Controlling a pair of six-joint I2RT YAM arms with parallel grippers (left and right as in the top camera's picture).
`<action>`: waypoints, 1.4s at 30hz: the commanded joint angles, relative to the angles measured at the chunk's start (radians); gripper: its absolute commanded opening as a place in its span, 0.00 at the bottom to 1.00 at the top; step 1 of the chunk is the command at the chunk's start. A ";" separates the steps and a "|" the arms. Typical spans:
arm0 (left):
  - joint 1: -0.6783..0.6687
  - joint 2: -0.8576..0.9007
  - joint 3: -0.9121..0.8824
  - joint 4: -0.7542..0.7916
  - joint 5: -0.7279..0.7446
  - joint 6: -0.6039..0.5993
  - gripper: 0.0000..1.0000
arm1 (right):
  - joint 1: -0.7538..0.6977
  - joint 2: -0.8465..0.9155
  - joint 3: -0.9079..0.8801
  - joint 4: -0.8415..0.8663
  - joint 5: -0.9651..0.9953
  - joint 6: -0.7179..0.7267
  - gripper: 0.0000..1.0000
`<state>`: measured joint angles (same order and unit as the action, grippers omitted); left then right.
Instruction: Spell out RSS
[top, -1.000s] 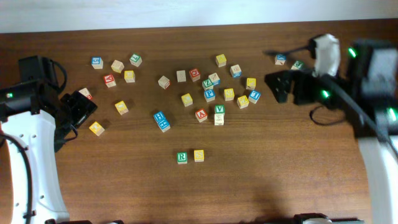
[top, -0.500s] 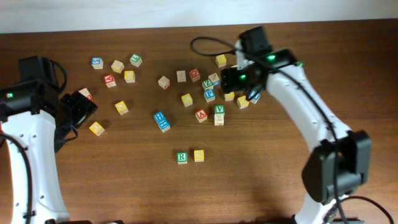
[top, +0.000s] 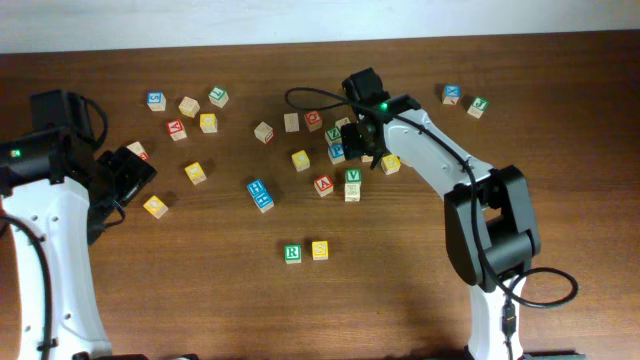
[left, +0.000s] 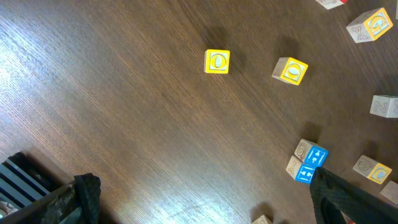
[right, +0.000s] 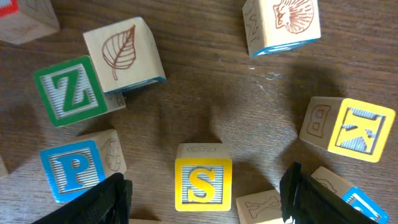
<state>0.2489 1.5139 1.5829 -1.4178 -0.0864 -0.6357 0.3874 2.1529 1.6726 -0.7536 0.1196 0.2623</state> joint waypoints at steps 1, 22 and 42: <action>0.003 -0.006 0.004 -0.001 -0.008 0.004 0.99 | 0.006 0.033 0.016 0.013 0.008 0.009 0.72; 0.003 -0.006 0.004 -0.001 -0.008 0.004 0.99 | 0.006 0.066 -0.003 0.026 -0.006 0.009 0.43; 0.003 -0.006 0.004 -0.001 -0.008 0.004 0.99 | 0.006 0.049 -0.006 -0.005 -0.011 0.009 0.19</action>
<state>0.2493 1.5139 1.5829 -1.4178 -0.0864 -0.6361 0.3874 2.2005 1.6630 -0.7322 0.1120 0.2657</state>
